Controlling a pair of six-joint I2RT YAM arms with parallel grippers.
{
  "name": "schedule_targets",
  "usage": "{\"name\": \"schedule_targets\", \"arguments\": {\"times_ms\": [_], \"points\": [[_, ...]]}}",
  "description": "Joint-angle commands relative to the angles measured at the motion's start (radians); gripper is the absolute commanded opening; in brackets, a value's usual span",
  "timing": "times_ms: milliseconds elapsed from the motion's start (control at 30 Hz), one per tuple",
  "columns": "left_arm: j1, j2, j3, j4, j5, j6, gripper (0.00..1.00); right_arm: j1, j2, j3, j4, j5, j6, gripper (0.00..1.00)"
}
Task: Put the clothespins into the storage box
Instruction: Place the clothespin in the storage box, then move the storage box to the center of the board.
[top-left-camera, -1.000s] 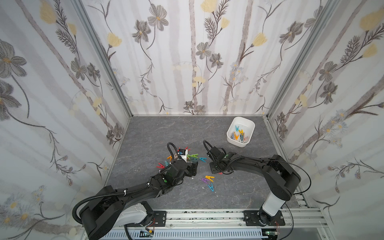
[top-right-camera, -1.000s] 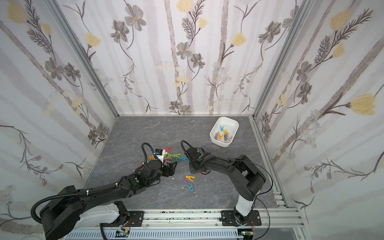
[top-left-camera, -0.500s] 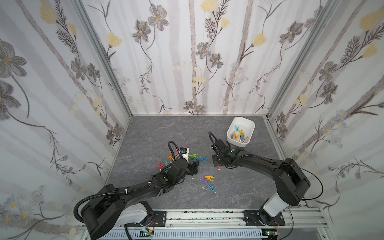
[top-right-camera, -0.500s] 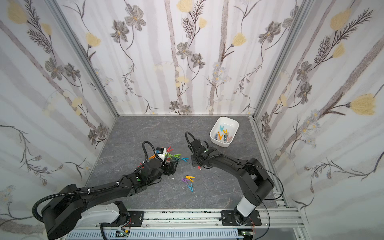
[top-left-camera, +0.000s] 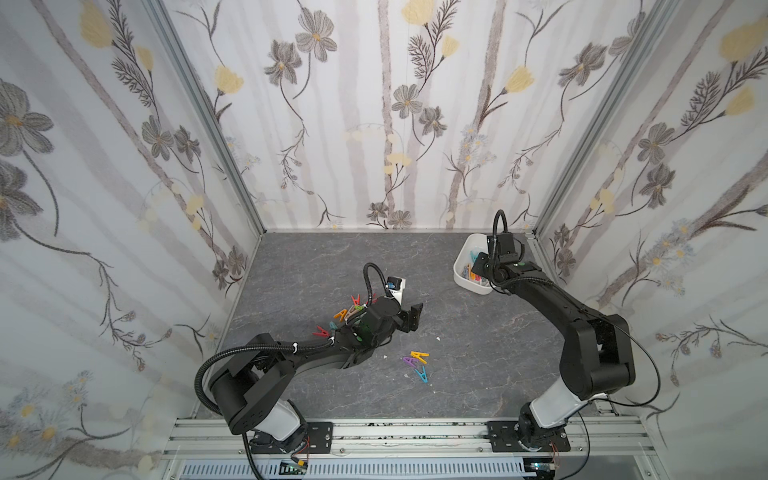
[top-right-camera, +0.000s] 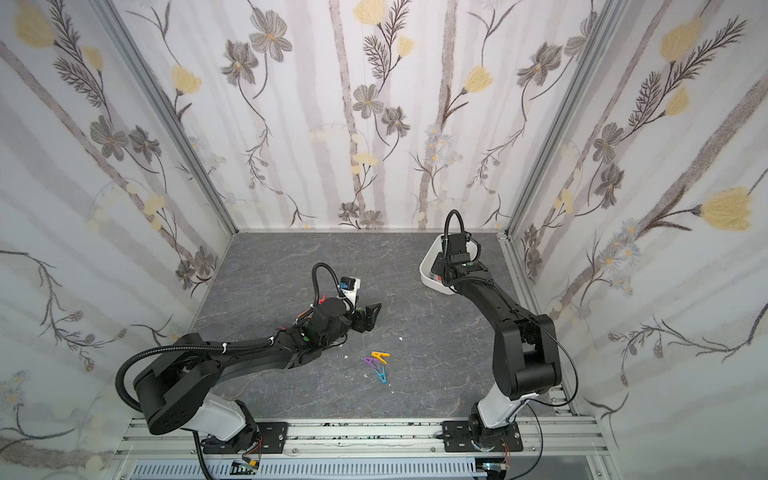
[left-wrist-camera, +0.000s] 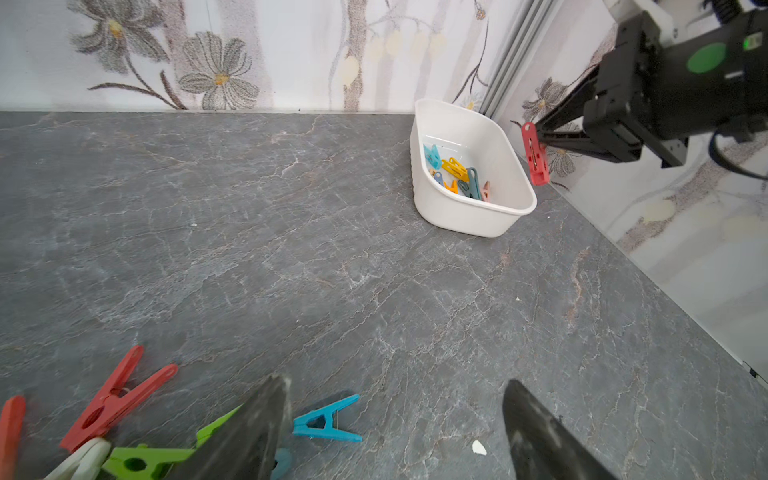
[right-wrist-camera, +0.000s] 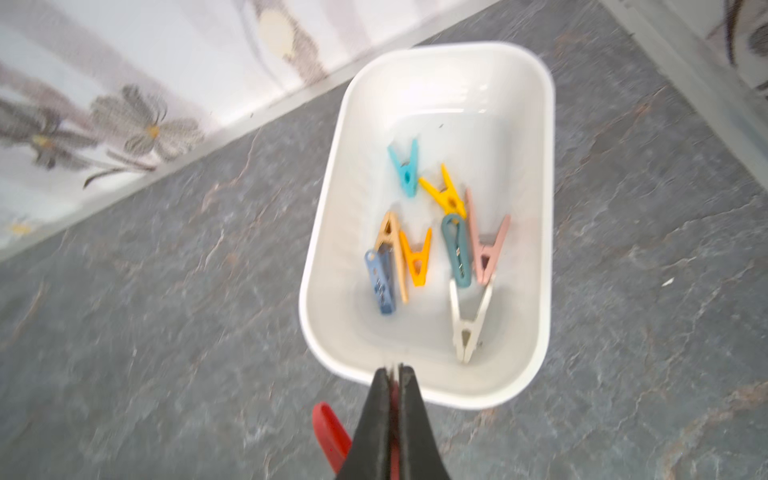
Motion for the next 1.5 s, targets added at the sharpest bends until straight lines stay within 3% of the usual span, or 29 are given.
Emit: {"name": "schedule_targets", "arguments": {"times_ms": [0,300,567,1467], "points": [[-0.002,0.041,0.031,0.044,0.031,0.006,0.82,-0.030,0.090,0.098,0.047,0.025,0.008,0.05],[-0.001,0.059,0.029,0.052,0.037,0.001,0.82,-0.078,0.313,0.248,-0.015,0.000,-0.025,0.07],[0.001,0.042,0.020,0.043,0.032,0.012,0.82,-0.050,0.383,0.271,-0.086,-0.056,-0.073,0.29],[0.049,-0.085,-0.057,0.014,-0.013,0.050,0.83,0.228,0.057,-0.047,-0.152,-0.119,-0.104,0.32]]}}
